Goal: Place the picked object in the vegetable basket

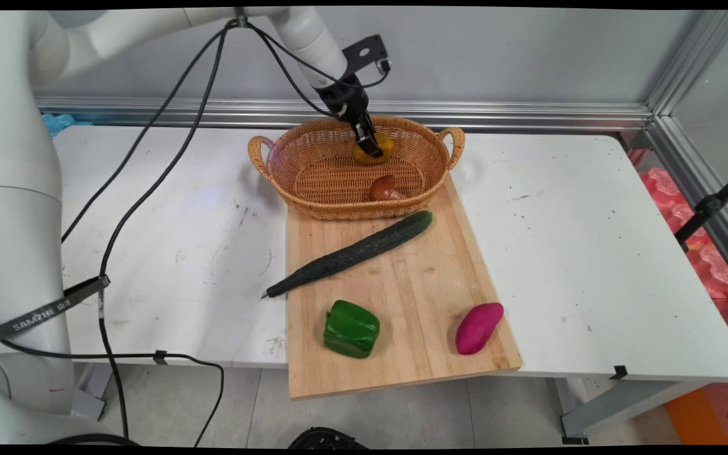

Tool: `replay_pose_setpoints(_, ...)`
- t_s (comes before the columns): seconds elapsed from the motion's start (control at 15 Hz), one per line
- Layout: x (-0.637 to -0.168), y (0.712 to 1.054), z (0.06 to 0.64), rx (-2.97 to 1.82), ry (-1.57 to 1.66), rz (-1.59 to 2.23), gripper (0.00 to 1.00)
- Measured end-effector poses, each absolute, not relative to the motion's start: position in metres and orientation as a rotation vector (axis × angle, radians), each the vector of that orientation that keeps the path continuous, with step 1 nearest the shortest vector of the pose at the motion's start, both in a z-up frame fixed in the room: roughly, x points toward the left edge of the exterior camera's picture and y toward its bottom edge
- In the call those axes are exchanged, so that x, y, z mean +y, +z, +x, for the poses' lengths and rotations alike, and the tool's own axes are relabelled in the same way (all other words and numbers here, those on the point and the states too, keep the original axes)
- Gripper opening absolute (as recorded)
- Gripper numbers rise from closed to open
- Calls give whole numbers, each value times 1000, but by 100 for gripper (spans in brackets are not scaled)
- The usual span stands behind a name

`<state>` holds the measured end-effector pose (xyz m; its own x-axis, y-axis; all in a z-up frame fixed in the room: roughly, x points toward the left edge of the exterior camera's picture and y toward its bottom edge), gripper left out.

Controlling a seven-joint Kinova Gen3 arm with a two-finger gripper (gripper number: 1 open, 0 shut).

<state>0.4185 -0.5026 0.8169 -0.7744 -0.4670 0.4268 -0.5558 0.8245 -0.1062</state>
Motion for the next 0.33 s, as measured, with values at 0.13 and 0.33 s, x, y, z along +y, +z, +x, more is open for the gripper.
replay_pose_setpoints(0.13,-506,810,418,-2632,306,746,100)
replay_pose_setpoints(0.33,-509,810,417,-2634,307,702,100)
